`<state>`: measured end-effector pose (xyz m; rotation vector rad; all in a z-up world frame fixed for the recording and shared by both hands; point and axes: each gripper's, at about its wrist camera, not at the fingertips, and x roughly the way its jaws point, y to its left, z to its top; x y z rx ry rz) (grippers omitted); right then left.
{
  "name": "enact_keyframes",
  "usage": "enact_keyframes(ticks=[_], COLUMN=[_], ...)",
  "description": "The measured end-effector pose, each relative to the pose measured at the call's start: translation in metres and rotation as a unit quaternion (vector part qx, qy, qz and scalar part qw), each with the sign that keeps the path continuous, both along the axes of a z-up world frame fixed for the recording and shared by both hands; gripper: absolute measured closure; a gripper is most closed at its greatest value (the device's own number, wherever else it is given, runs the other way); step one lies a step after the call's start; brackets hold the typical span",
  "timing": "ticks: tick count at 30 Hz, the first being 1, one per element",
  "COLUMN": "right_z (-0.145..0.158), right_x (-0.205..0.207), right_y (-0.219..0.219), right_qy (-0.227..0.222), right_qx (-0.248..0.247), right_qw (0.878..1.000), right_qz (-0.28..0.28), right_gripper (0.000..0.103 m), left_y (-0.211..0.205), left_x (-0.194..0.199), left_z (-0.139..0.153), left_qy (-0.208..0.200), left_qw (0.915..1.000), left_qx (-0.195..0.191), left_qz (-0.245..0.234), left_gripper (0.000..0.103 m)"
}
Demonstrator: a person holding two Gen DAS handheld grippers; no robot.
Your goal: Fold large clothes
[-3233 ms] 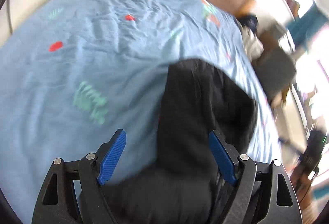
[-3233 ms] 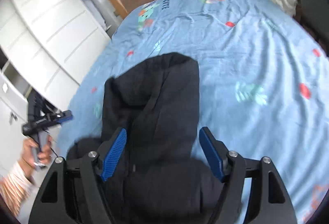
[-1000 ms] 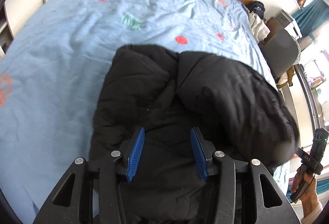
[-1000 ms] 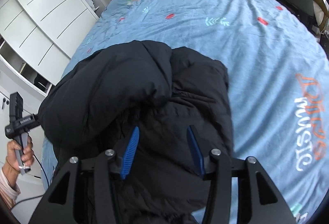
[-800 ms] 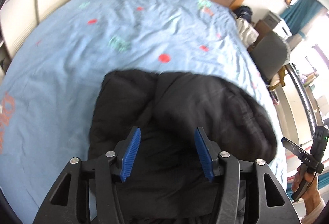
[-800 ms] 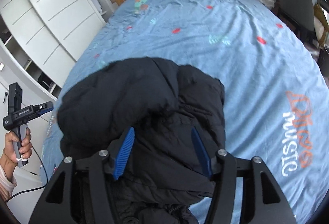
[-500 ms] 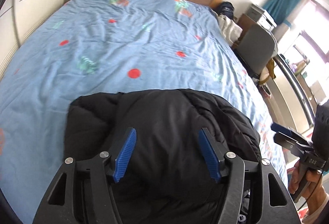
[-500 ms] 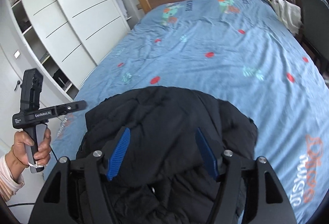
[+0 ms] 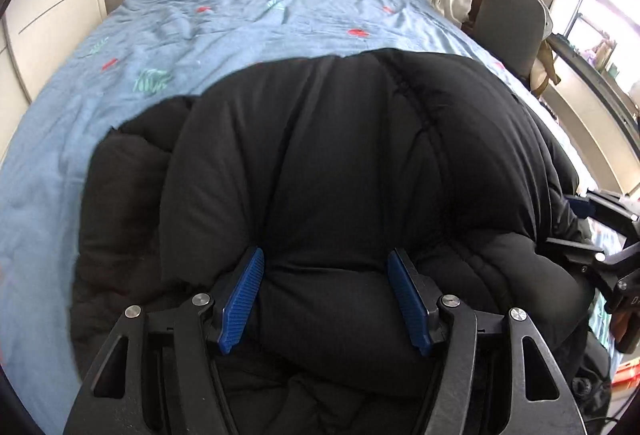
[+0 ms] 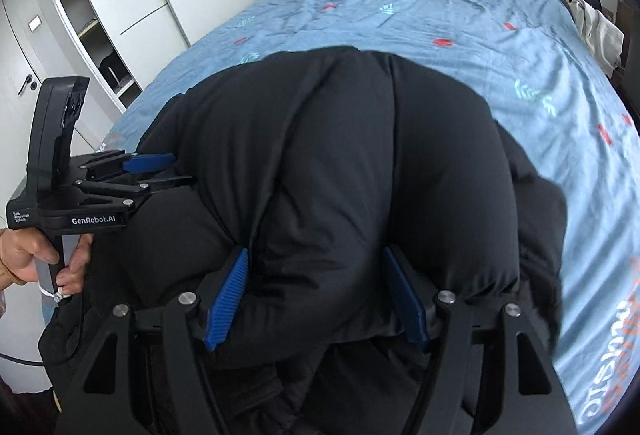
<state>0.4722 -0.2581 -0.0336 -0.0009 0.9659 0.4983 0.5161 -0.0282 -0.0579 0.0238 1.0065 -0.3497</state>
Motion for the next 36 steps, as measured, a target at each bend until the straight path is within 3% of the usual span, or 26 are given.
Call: enact_keyframes(ticks=[8,16,22,28,36], right_z=[-0.037,-0.037,-0.016,0.024,0.057], right_x=[-0.01,-0.022,-0.038,-0.117,-0.266], right_y=[-0.005,-0.004,-0.004,-0.025,-0.074], right_qy=[-0.034,-0.051,-0.009,0.017,0.009], right_qx=[0.017,0.008,-0.018,-0.022,0.005], right_qw=[0.999,0.999,0.999,0.995,0.988], right_qz=[-0.002,-0.005,-0.038,-0.093,-0.157], right_gripper=[0.036,0.036,0.036,0.036,0.036], left_y=[0.006,0.009,0.009,0.041,0.136], left_x=[-0.015,-0.026,-0.038,-0.106,-0.224], left_z=[-0.029,-0.033,-0.009,0.04,0.076], left_qy=[-0.05,-0.079,-0.062,-0.049,-0.053], left_qw=[0.9984,0.9963,0.9976,0.996,0.9938], left_qx=[-0.023,-0.03,0.022,0.074,0.061], left_qz=[-0.016,-0.013,-0.022,0.009,0.077], left_gripper=[0.04,0.04,0.039,0.033,0.026])
